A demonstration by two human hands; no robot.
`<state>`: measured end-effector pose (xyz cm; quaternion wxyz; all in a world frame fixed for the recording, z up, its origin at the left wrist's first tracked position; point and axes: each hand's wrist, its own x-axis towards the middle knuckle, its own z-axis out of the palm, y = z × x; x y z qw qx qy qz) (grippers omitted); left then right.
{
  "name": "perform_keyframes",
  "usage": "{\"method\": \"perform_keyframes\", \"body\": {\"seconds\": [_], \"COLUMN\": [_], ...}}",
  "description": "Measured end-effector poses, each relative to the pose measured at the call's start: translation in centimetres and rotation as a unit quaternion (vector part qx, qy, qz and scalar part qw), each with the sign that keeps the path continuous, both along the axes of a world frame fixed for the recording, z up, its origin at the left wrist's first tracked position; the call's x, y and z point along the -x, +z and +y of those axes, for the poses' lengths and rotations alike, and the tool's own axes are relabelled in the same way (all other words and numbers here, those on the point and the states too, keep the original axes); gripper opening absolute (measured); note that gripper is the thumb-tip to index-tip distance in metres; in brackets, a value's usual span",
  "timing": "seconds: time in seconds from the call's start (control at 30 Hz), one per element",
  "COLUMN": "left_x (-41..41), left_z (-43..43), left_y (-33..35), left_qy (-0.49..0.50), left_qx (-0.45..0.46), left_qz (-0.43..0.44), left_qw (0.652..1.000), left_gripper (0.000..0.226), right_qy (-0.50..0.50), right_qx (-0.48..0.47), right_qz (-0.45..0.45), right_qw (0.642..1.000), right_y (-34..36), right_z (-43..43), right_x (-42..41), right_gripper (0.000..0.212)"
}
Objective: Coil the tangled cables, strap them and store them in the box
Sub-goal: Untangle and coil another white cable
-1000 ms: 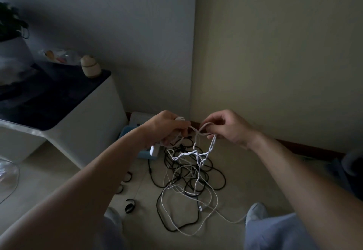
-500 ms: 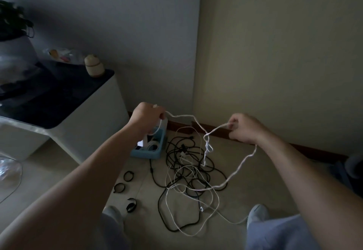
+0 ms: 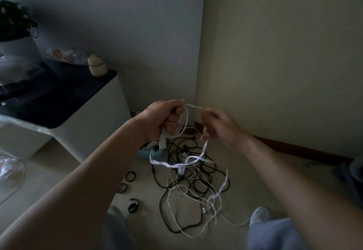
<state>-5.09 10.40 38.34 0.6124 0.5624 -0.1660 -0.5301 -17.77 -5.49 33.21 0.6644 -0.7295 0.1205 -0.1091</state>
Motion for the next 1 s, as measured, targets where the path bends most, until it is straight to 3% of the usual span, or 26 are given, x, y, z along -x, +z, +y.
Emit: {"method": "perform_keyframes", "body": {"seconds": [0.07,0.17,0.3,0.37,0.5,0.63,0.77,0.93,1.0], "left_x": [-0.1,0.4,1.0,1.0,1.0,0.6,0.6,0.0,0.0], "left_z": [0.3,0.5,0.5,0.6,0.4,0.1,-0.3,-0.1,-0.1], "left_y": [-0.1,-0.1,0.2,0.5,0.8,0.5,0.2,0.5,0.4], "left_qy": [-0.037,-0.142,-0.193,-0.154,0.002,0.187,0.233,0.252,0.255], "left_qx": [-0.002,0.037,0.126,0.186,0.234,0.225,0.197,0.213,0.199], "left_qz": [0.015,0.065,0.105,0.131,0.188,0.106,0.024,0.035,-0.033], "left_qw": [0.999,0.987,0.967,0.962,0.954,0.95,0.952,0.943,0.946], "left_gripper": [0.05,0.044,0.03,0.027,0.026,0.027,0.021,0.019,0.015], "right_qy": [-0.036,-0.06,-0.086,-0.049,0.03,0.021,0.03,0.095,0.126], "right_qx": [-0.05,-0.05,0.09,0.116,0.035,0.041,0.074,0.174,0.186], "right_qz": [-0.038,-0.056,-0.011,0.029,0.123,0.112,0.105,0.164,0.174], "right_qw": [0.997,0.995,0.992,0.992,0.991,0.993,0.991,0.966,0.959], "right_y": [0.4,0.4,0.5,0.5,0.3,0.6,0.7,0.1,0.1], "right_z": [-0.6,-0.8,-0.2,0.0,1.7,3.0,3.0,2.3,2.0], "right_x": [-0.2,-0.4,-0.1,0.1,0.3,0.4,0.6,0.8,1.1], "right_gripper": [0.033,0.038,0.044,0.046,0.037,0.028,0.03,0.023,0.017]}}
